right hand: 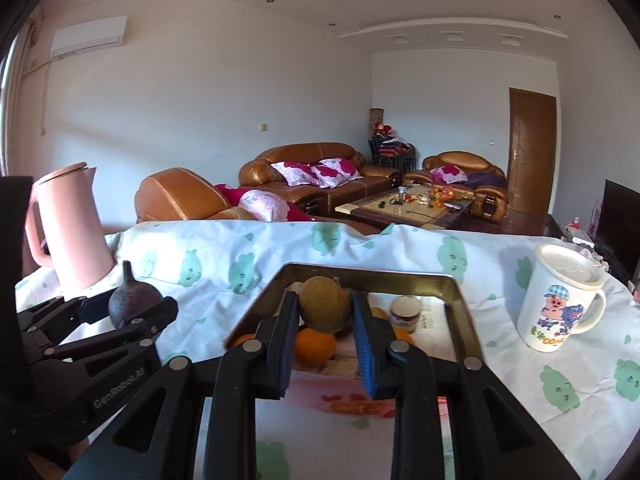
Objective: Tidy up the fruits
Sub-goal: 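Drop the passion fruit into the tin with the left tool while the right tool releases the yellow fruit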
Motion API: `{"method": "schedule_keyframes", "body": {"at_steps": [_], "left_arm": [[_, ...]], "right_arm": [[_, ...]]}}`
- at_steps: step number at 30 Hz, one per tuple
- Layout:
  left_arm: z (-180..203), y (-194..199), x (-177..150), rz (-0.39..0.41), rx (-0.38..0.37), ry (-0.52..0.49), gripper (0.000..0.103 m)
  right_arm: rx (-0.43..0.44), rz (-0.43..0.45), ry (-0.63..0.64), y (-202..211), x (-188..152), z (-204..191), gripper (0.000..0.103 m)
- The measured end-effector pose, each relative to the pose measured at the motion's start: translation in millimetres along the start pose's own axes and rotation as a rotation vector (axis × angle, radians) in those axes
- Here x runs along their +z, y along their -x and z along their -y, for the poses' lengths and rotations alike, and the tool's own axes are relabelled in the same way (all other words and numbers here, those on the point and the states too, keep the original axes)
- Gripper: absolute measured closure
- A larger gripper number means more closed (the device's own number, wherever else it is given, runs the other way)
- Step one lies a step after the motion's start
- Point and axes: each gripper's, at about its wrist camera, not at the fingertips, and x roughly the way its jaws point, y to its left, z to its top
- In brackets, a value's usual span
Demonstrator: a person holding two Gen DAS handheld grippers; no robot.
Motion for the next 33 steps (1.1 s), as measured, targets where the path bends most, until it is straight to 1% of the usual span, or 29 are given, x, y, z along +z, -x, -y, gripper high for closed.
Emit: {"method": "schedule_keyframes", "body": {"at_steps": [4,10,13,15,21,23,24,26,27,29,30,31,32,33], "left_arm": [[26,-8,8,-0.002,-0.048,-0.019,0.050],[67,-25,18,-0.004,-0.107,-0.050,0.050],[79,-38,20,-0.025,-0.118,-0.050,0.050],[84,-47,19,-0.043,-0.115,-0.048,0.051],[83,-68,16,-0.103,-0.103,-0.025,0.050],[82,-68,16,-0.099,-0.102,-0.019,0.049],[82,-67,15,-0.096,-0.093,-0.018,0.047],[81,-63,15,-0.075,-0.063,-0.016,0.038],[80,-60,14,-0.061,-0.048,-0.017,0.035],[76,-54,14,-0.039,-0.014,-0.018,0.019],[73,-50,14,-0.028,0.007,-0.012,0.015],[70,-46,15,-0.017,0.030,-0.004,0.006],[66,-43,14,-0.004,0.048,0.004,0.000],[63,-39,14,0.009,0.052,0.012,0.000]], "right_arm": [[-0.057,-0.017,-0.055,-12,4,34,0.075],[-0.060,-0.061,-0.114,-38,9,65,0.075],[-0.016,-0.090,-0.131,-52,11,73,0.075],[-0.003,-0.114,-0.129,-61,10,76,0.075],[0.080,-0.220,-0.149,-95,6,84,0.074],[0.131,-0.242,-0.177,-100,4,88,0.074],[0.159,-0.247,-0.194,-101,3,91,0.074],[0.172,-0.245,-0.208,-100,2,93,0.074],[0.183,-0.242,-0.213,-99,2,93,0.074],[0.207,-0.238,-0.221,-97,2,95,0.074],[0.216,-0.234,-0.224,-95,2,94,0.074],[0.224,-0.230,-0.225,-94,2,94,0.073],[0.233,-0.223,-0.226,-92,2,93,0.073],[0.239,-0.213,-0.228,-89,3,93,0.068]]}}
